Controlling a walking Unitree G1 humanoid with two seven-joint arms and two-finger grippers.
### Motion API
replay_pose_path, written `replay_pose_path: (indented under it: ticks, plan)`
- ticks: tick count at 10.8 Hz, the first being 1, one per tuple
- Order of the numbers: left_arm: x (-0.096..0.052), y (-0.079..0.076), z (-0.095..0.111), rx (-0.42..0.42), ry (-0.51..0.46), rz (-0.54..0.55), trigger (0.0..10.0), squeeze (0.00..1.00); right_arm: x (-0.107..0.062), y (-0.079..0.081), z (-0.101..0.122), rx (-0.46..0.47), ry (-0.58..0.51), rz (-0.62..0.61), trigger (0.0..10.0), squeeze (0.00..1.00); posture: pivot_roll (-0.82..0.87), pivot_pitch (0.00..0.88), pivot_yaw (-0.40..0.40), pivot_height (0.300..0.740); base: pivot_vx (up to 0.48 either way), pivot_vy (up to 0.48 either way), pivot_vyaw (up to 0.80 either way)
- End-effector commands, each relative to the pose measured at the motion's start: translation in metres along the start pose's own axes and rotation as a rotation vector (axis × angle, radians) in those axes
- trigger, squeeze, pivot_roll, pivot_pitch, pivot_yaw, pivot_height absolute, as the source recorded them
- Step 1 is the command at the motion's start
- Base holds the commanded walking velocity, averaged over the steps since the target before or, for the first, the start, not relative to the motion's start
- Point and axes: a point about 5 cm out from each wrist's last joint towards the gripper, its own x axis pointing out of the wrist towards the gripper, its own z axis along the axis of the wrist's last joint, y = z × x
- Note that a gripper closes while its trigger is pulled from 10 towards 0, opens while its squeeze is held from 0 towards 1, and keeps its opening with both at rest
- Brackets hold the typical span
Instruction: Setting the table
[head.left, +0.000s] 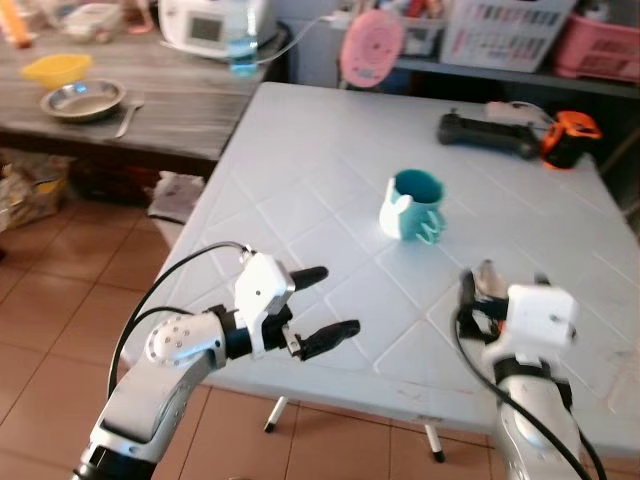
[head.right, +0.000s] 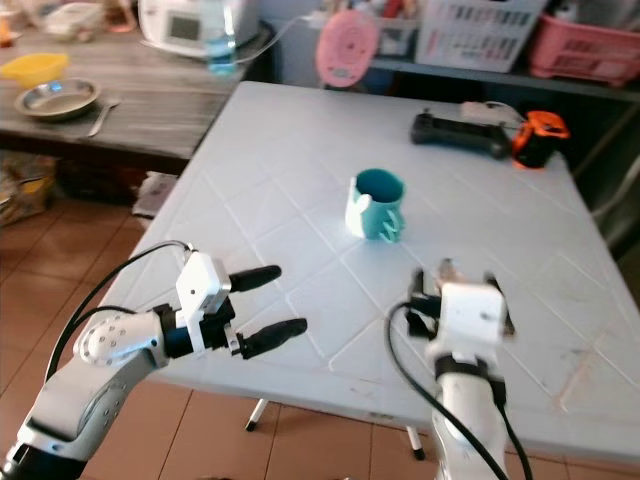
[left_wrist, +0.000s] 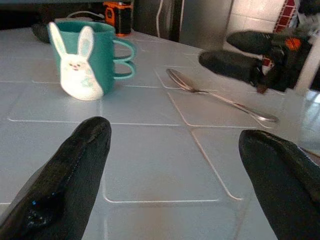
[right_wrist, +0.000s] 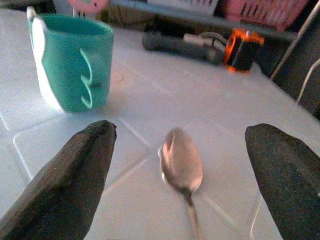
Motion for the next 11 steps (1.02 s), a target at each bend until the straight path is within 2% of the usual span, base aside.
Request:
replay_pose_path:
  ticks: [1, 2, 4, 6, 11]
  plan:
    - [0.0027, -0.0004, 0.0015, 0.014, 0.012, -0.012, 10.0, 0.00, -0.0023, -0.0055, 0.0015, -0.017, 0.003, -0.019, 10.0, 0.00, 0.16, 0.157, -0.056, 0.740, 0.000, 0.000, 0.00]
    - [0.0034, -0.0014, 0.0009, 0.008, 0.017, -0.017, 10.0, 0.00, -0.0028, -0.0065, 0.0015, -0.006, 0.004, -0.025, 10.0, 0.00, 0.15, 0.161, -0.056, 0.740, 0.000, 0.000, 0.00]
    - [0.0061, 0.0043, 0.0003, -0.022, -0.011, 0.090, 10.0, 0.00, -0.0017, -0.0061, 0.0035, -0.039, -0.005, -0.002, 10.0, 0.00, 0.15, 0.154, -0.065, 0.740, 0.000, 0.000, 0.00]
    - [0.0071, 0.0063, -0.0001, -0.033, -0.016, 0.125, 10.0, 0.00, 0.0033, -0.0072, 0.0067, -0.065, -0.024, 0.015, 10.0, 0.00, 0.16, 0.154, -0.076, 0.740, 0.000, 0.000, 0.00]
    - [0.0069, 0.0019, -0.0019, -0.039, -0.003, 0.123, 10.0, 0.00, 0.0033, -0.0074, 0.0044, -0.082, -0.016, 0.021, 10.0, 0.00, 0.16, 0.157, -0.079, 0.740, 0.000, -0.340, 0.00]
